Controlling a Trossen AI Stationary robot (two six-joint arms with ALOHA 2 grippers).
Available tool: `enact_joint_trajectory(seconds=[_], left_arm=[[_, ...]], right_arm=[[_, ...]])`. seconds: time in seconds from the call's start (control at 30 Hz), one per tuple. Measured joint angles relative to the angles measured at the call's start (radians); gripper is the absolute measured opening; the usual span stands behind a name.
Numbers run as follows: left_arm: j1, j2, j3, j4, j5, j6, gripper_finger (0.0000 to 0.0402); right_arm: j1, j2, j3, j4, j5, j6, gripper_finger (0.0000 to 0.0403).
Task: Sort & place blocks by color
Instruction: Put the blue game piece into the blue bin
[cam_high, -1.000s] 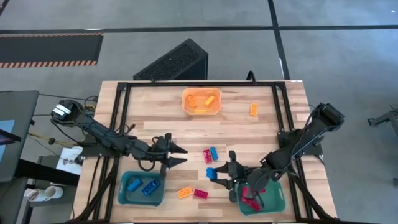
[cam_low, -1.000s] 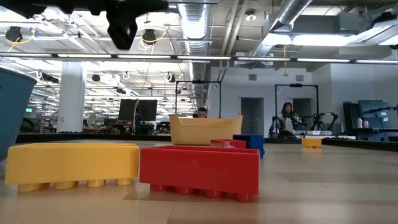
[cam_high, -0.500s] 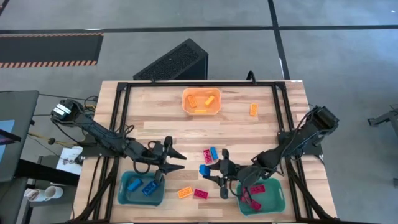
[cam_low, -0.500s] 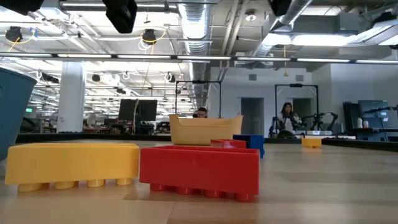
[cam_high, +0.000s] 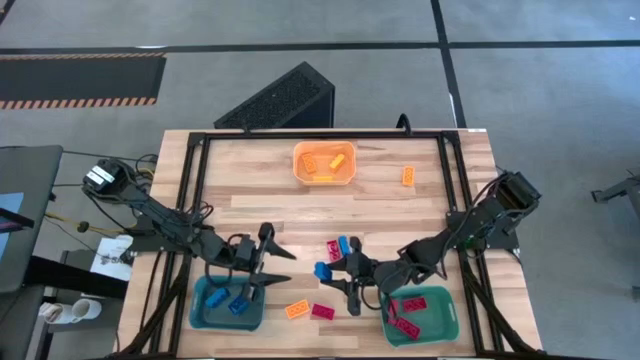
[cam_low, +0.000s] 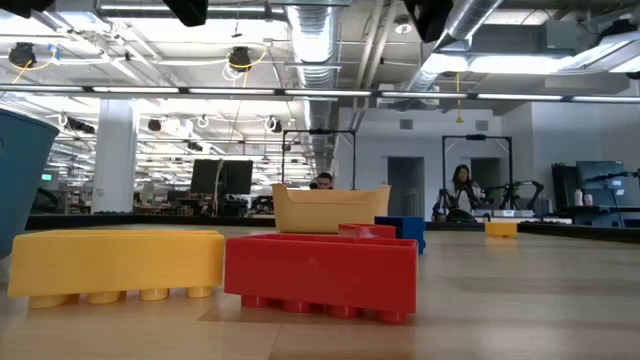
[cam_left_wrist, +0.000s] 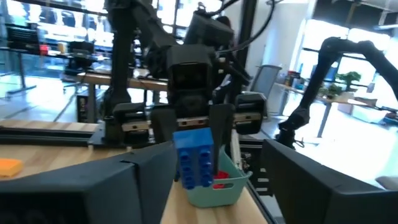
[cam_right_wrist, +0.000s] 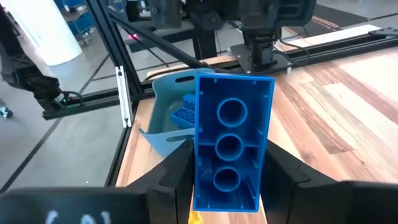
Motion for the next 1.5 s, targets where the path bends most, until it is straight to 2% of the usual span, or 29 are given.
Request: enact_joint_trajectory(seconds=[0.2,0.37,0.77,0.97,1.13,1.5], left_arm=[[0.000,0.000,0.000,-0.001,-0.023,-0.017,0.0276],[0.000,0.000,0.000,-0.001,-0.030,-0.037,0.0296],[0.000,0.005,0.000,0.047,-0.025,-0.035,0.0298],[0.006,0.144,0.059,0.160,-0.016,0.004,0.0298],[0.019,0.199,0.123,0.135,-0.051,0.018,0.0298],[0.048,0.200,0.127,0.042,-0.058,-0.100,0.0298]], right_arm=[[-0.006,0.000,0.000,0.006,-0.003,0.000,0.0154],[-0.006,0.000,0.000,0.008,-0.003,0.000,0.0149],[-0.006,0.000,0.000,0.008,-0.003,0.000,0.0150],[-0.006,0.000,0.000,0.007,-0.003,0.000,0.0157],[0.004,-0.001,0.000,0.004,-0.003,0.000,0.0155],[0.008,-0.001,0.000,0.001,-0.003,0.000,0.0159]])
